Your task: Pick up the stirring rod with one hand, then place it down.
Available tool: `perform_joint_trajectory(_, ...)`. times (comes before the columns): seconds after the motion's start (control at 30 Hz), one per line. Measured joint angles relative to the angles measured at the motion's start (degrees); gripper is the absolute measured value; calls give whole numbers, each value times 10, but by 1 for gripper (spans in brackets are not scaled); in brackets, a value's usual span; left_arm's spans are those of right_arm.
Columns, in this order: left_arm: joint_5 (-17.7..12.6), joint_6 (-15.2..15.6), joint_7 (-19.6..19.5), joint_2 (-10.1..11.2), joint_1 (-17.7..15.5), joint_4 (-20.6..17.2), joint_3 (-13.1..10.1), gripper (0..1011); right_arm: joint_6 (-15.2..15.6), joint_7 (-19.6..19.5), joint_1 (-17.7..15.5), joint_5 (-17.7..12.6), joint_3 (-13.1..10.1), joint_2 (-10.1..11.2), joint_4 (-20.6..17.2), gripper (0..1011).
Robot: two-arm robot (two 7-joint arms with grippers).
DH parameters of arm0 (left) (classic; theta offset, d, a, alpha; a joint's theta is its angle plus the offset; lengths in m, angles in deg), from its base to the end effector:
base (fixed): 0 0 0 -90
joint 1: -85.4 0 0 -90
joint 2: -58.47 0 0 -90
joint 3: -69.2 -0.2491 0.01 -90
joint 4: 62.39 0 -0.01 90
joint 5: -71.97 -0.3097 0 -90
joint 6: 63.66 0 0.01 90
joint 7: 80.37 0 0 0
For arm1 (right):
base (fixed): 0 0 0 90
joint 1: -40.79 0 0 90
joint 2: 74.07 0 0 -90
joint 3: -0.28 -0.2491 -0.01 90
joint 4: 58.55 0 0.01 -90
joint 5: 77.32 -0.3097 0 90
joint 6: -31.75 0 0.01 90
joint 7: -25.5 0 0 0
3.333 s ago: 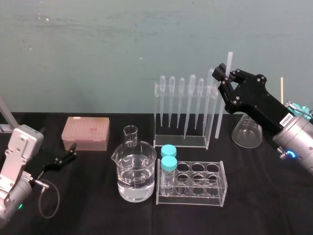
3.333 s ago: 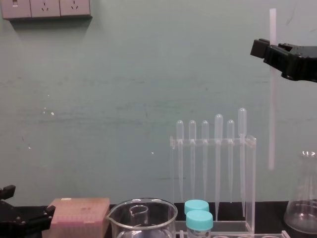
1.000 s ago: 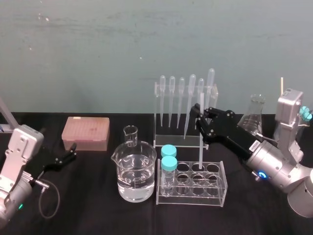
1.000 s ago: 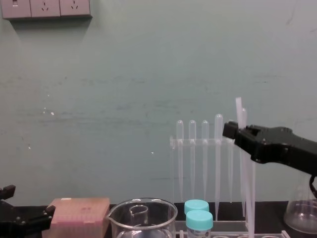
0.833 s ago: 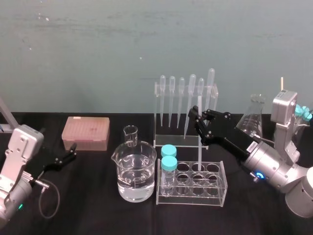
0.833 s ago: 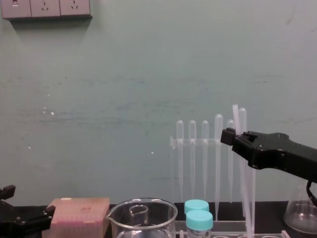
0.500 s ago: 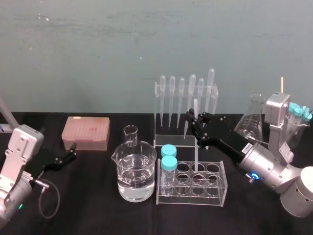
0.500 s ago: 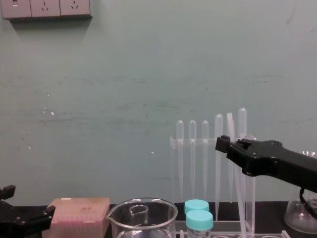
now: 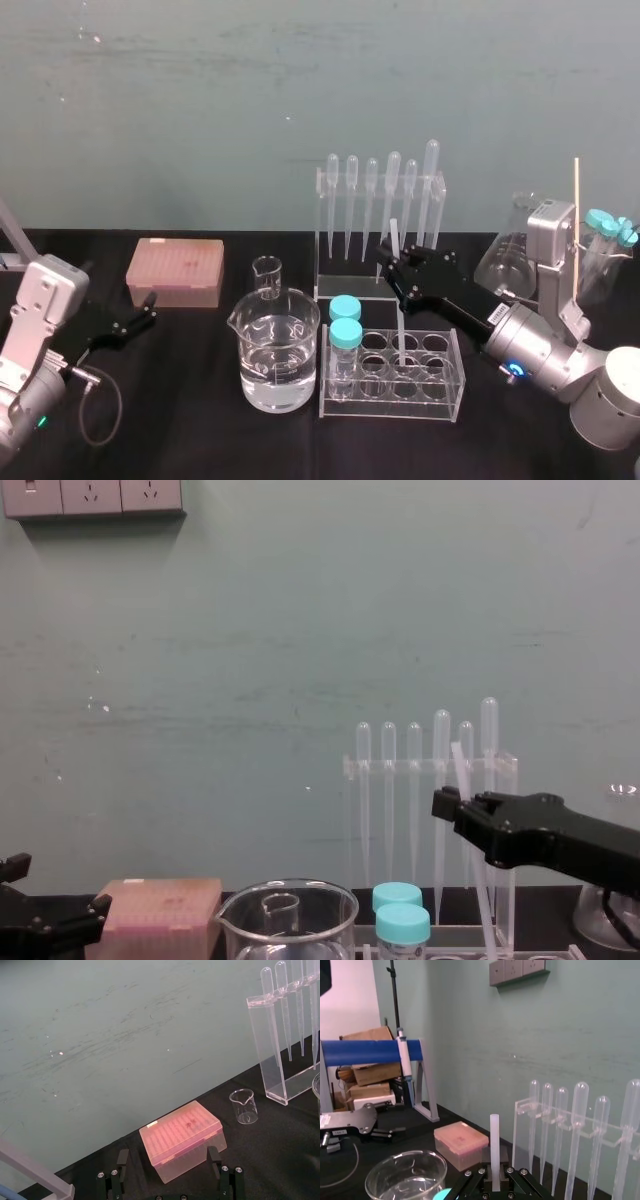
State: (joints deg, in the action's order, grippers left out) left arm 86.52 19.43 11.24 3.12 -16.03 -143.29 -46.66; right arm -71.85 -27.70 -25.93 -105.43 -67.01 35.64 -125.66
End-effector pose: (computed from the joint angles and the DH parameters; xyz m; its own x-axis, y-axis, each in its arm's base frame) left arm 0.3523 0.0592 -0.2695 0.2924 0.8802 0.3737 -0.9552 0.2874 0.0703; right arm 0.4126 -0.0199 -0.2549 0.7436 -0.6668 0.0486 0.6583 0.7430 0.1210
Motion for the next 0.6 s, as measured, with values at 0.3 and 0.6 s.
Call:
perform_joint_trajectory(0.3, 0, 0, 0, 0, 0, 0, 0, 1000, 11, -7, -3, 7, 3, -3, 14, 70)
perform_joint_trajectory(0.6, 0, 0, 0, 0, 0, 0, 0, 1000, 14, -11, -4, 10, 4, -4, 18, 70)
